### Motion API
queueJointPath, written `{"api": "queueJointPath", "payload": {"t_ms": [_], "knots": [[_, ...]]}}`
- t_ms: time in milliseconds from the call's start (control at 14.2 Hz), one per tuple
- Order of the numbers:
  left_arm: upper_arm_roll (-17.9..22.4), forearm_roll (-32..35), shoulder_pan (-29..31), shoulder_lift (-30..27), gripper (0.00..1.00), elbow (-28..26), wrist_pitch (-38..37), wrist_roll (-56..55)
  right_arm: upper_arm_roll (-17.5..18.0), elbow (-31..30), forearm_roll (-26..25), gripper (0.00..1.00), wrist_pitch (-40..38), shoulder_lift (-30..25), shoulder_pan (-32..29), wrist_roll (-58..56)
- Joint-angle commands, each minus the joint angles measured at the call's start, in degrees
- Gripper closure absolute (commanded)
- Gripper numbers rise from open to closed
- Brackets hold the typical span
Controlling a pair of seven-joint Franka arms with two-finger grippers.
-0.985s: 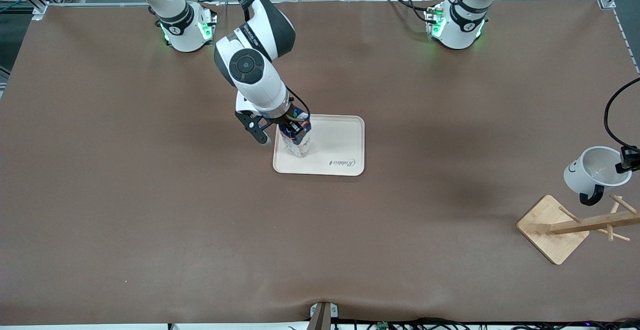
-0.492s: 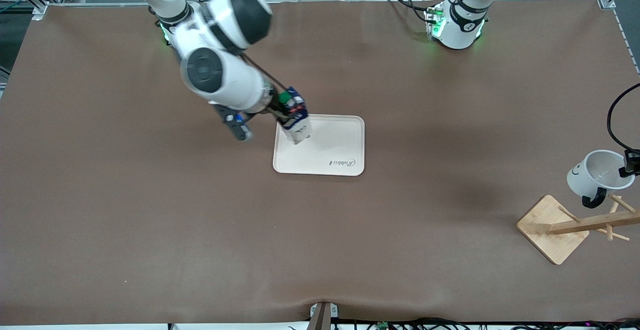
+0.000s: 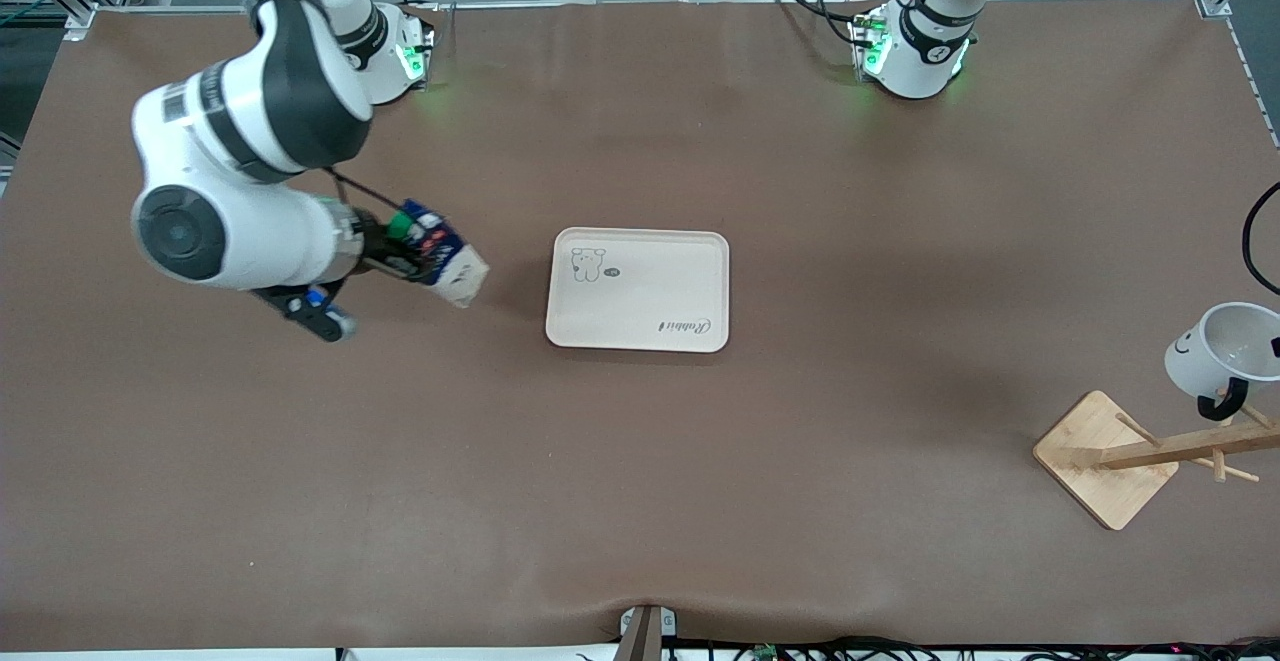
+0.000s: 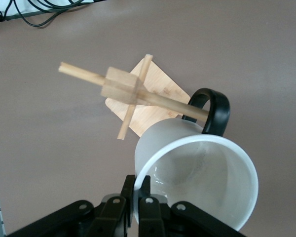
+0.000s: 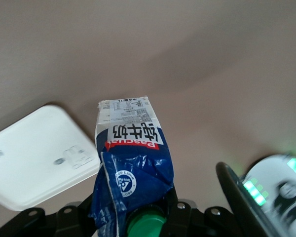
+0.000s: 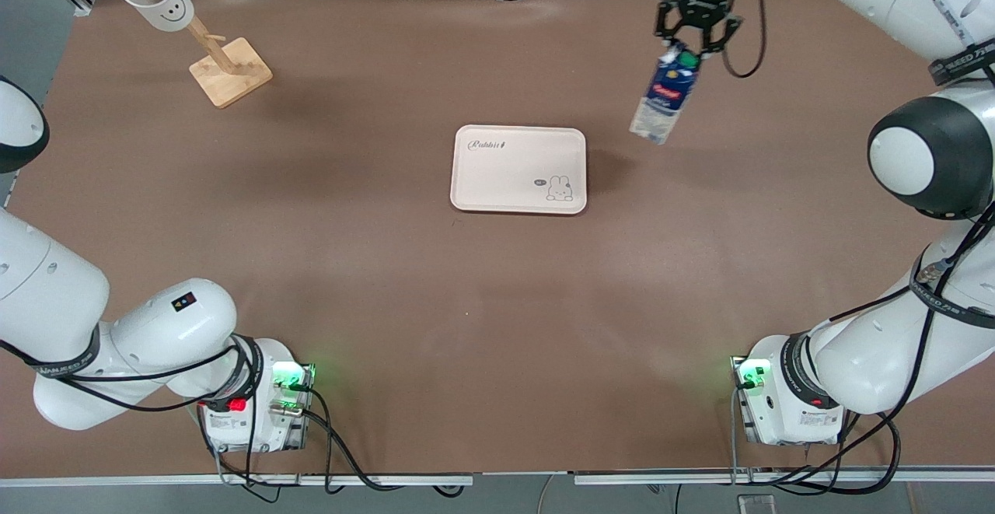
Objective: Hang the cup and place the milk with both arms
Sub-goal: 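Hang the mug handle on the stand peg while the right gripper carries carton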
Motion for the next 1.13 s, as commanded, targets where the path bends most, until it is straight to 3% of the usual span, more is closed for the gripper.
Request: {"api": "queueJointPath", "payload": {"t_ms": [0, 211, 281, 352, 422, 492, 704, 1055], "knots": [[0.6, 0.7, -0.1, 0.7, 1.0, 1.8, 0.2, 1.0, 1.0, -1.7, -3.3, 1.0, -1.5, -1.2, -5.4, -12.6], [1.9, 0.6, -0.2, 1.7, 1.0, 2.1, 1.3, 1.0, 1.0, -3.3, -10.9, 1.0, -0.8, -1.0, -9.8, -27.6], [1.9, 0.4, -0.3, 2.2, 0.93, 2.1, 1.6, 0.3, 1.0, -3.6, -12.1, 1.0, -0.4, -0.8, -10.5, -30.5], [1.9, 0.1, -0.6, 2.3, 0.65, 2.1, 1.6, -0.4, 1.1, -4.4, -12.4, 1.0, 0.3, -0.8, -11.6, -32.2], [1.7, -0.1, -0.8, 2.2, 0.2, 2.0, 1.6, -1.8, 1.1, -5.6, -12.5, 1.0, 1.2, -0.9, -11.9, -34.0], [1.3, -0.7, -0.8, 1.8, 0.0, 1.9, 1.4, -3.8, 1.0, -7.3, -12.6, 1.0, 3.0, -1.2, -12.0, -36.5], [-0.7, -3.4, -1.2, 0.3, 0.0, 1.3, -0.1, -13.6, 1.1, -12.3, -13.2, 1.0, 8.5, -1.3, -14.4, -45.2], [-7.3, -2.4, -1.4, -0.2, 0.0, 1.3, -6.9, -29.4, 0.8, -19.0, -14.9, 1.0, 12.5, -3.1, -16.1, -46.0]]}}
